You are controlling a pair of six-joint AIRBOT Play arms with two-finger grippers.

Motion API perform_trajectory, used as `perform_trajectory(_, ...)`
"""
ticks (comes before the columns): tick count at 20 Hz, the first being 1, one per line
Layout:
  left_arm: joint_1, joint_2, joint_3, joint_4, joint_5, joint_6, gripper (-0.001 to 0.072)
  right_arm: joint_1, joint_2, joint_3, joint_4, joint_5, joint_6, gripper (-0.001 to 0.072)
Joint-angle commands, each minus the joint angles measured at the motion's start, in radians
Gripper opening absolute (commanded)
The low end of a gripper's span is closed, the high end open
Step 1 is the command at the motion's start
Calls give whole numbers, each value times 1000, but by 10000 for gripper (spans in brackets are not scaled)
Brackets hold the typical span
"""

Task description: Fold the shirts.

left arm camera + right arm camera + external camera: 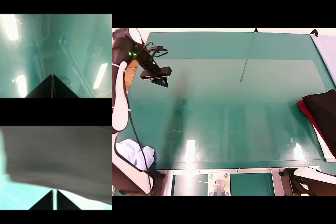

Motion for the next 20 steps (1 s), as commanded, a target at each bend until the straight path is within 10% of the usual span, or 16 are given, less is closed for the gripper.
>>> perform_trajectory(1, -46, 71, -64, -20, 3, -3, 26, 225, 7, 68, 119, -30, -46, 13)
perform_trajectory(12, -385, 733, -969, -17, 264, -163, 27, 948, 320, -703, 108, -282, -151, 14)
perform_trajectory(20, -385, 794, -1032, 21, 263, -187, 27, 1092, 319, -732, 118, -293, -151, 14)
